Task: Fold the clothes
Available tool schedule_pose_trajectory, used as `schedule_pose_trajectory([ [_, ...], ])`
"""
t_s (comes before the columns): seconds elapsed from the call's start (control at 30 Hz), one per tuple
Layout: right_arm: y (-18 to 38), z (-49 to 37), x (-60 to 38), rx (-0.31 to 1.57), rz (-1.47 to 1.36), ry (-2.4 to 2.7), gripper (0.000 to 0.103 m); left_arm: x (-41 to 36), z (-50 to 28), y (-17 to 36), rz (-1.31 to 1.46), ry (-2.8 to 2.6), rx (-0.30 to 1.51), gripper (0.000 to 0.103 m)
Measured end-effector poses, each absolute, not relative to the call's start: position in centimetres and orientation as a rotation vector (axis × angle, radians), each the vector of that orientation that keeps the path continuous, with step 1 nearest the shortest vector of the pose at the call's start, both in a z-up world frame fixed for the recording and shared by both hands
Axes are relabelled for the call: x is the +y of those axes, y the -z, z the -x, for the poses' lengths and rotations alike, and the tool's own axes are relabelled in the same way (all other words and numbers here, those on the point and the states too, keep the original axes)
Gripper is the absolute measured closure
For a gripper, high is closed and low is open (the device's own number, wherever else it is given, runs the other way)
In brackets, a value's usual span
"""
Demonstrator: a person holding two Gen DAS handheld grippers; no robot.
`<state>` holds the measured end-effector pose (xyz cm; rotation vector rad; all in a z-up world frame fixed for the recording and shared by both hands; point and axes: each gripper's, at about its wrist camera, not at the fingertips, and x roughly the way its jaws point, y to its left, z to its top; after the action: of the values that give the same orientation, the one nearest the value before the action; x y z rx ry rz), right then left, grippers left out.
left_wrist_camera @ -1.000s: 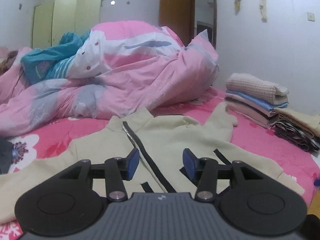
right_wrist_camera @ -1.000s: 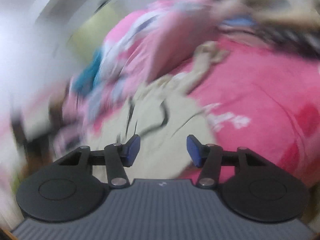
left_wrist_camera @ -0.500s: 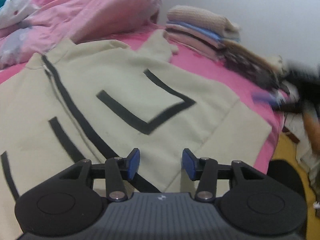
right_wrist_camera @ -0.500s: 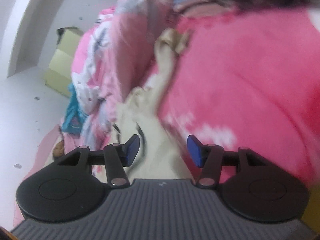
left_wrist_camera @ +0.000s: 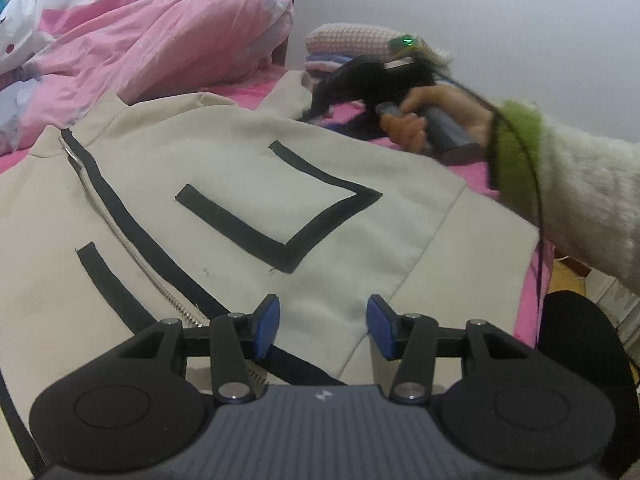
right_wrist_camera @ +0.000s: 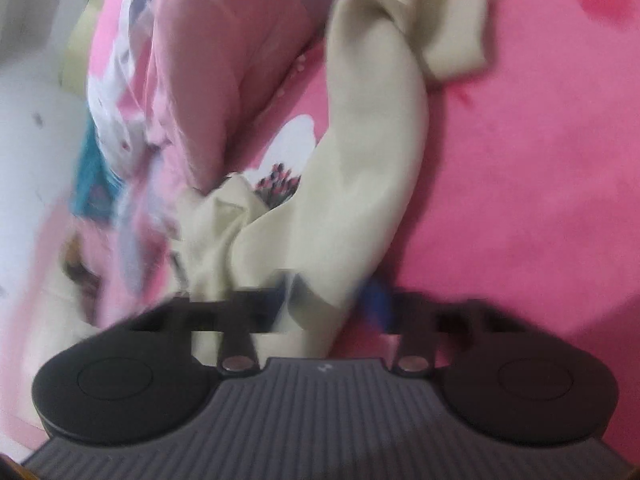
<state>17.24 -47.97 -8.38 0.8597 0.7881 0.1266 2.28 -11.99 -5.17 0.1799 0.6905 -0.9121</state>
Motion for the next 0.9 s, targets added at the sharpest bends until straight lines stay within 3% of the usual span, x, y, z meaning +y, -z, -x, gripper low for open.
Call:
schedule_pose_trajectory([
  [0.17, 2.4, -18.1, -48.0, 0.592, -0.653, -0.140, 0.097, -11.1, -2.7, 5.5, -0.135, 0.948, 0.689, 0.054],
  [0.27, 0.3, -19.7, -47.5, 0.571, -0.530, -0.131, 0.097, -10.8, -3.2, 5.5, -0.109, 0.961, 0.704, 0.055],
  [0.4, 3.2, -22.7, -46.9, 0.672, -0.374, -0.037, 0.096, -10.7, -3.1, 5.5, -0.114, 0.964, 0.697, 0.055],
  [0.43, 4.5, -23.1, -47.6, 0.721, -0.389, 0.008, 0.093, -10.7, -3.1, 5.6, -0.114, 0.963, 0.696, 0.055],
  [0.47, 5.9, -23.4, -48.2, 0.770, -0.406, 0.053, 0.082, -10.7, -3.1, 5.6, -0.114, 0.963, 0.695, 0.055],
  [0.53, 6.8, -21.7, -50.5, 0.749, -0.567, 0.065, 0.081, -10.7, -3.0, 5.6, -0.114, 0.962, 0.695, 0.055],
  [0.6, 6.7, -19.4, -52.8, 0.706, -0.729, 0.078, 0.070, -10.8, -3.0, 5.6, -0.117, 0.961, 0.695, 0.055],
  [0.73, 4.3, -11.4, -54.9, 0.673, -0.871, 0.044, 0.068, -10.8, -3.1, 5.6, -0.118, 0.955, 0.697, 0.055],
  [0.8, 3.5, -6.7, -54.5, 0.675, -0.920, -0.008, 0.054, -10.9, -3.2, 5.5, -0.110, 0.948, 0.707, 0.055],
  [0.9, 4.4, -1.5, -52.6, 0.771, -0.963, -0.062, 0.049, -11.1, -3.6, 4.8, -0.085, 0.919, 0.758, 0.055],
])
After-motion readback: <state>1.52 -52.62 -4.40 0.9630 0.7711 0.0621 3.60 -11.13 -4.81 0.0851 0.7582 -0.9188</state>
